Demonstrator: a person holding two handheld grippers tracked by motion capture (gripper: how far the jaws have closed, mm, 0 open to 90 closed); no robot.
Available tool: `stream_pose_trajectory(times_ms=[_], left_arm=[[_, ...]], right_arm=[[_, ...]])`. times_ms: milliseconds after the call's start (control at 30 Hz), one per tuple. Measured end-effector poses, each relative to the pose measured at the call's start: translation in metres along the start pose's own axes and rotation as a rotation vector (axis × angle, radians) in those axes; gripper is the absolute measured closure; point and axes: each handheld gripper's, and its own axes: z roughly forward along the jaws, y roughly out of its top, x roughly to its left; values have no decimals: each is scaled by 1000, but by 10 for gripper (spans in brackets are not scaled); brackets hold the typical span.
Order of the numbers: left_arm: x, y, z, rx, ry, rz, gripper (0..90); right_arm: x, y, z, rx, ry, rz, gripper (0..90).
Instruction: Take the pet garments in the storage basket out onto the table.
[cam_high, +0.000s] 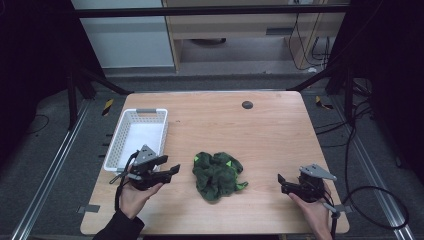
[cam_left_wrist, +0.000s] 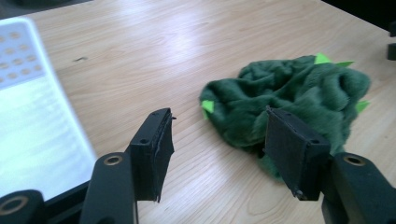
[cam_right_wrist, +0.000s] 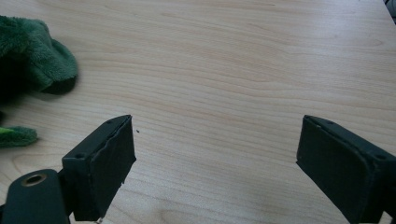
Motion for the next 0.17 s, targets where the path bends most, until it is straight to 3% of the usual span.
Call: stream_pose_trajectory(times_ms=[167], left_arm=[[5,-15,-10,-38,35,-31,378]], right_arm=[[0,-1,-1,-1,3,5,115]])
